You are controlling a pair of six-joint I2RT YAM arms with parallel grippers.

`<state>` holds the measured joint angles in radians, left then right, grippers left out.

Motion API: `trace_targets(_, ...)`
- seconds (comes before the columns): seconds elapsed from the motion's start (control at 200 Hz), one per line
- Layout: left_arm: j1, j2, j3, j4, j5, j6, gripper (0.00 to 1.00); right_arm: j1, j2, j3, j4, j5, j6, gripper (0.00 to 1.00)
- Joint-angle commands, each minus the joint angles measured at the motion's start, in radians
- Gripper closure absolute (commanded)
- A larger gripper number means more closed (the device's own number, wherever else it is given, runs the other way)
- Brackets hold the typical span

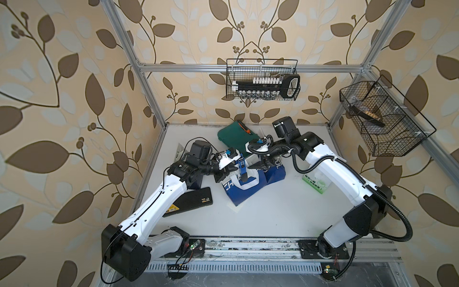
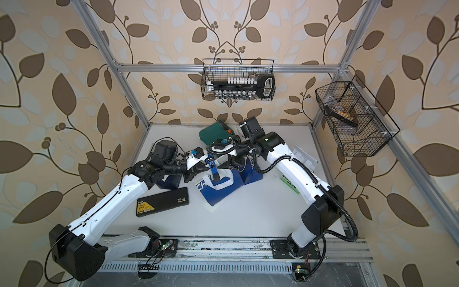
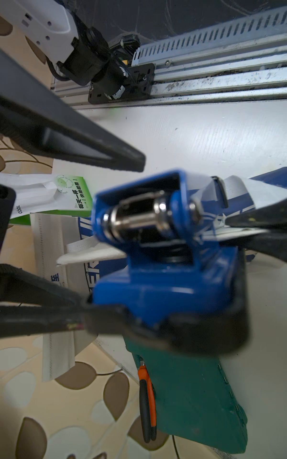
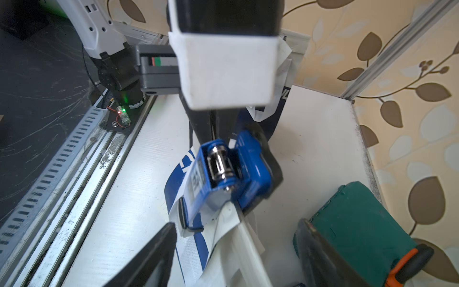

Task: Staple the receipts to the bags
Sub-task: Staple the receipt to the takeout bag.

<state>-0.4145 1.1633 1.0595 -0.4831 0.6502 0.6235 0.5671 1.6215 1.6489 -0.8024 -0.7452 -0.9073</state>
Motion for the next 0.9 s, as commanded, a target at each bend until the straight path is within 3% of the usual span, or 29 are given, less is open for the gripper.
trace_targets(0.0,-0.014,-0.003,0.072,0.043,0.054,0.044,1.00,0.025,0.029,0.037,-0.062,-0.059,-0.072,0.24)
trace_targets(0.34,-0.037,-0.003,0.130,0.077,0.050,0.050,1.00,0.077,0.060,-0.086,0.063,-0.082,0.026,0.31)
trace_targets(0.445,-0.045,-0.010,0.146,0.092,0.051,0.041,1.00,0.079,0.084,-0.103,0.083,-0.036,0.046,0.40)
trace_targets(0.565,-0.051,-0.015,0.152,0.094,0.041,0.047,1.00,0.074,0.084,-0.127,0.129,-0.026,0.069,0.57)
trace_targets(0.675,-0.055,-0.022,0.148,0.111,0.030,0.041,1.00,0.067,0.086,-0.137,0.160,-0.048,0.085,1.00)
trace_targets(0.87,-0.058,-0.023,0.139,0.118,0.020,0.027,1.00,0.048,0.072,-0.137,0.227,-0.104,0.176,1.00)
trace_targets(0.895,-0.058,-0.024,0.137,0.121,0.019,0.023,1.00,0.048,0.066,-0.139,0.261,-0.095,0.219,0.86)
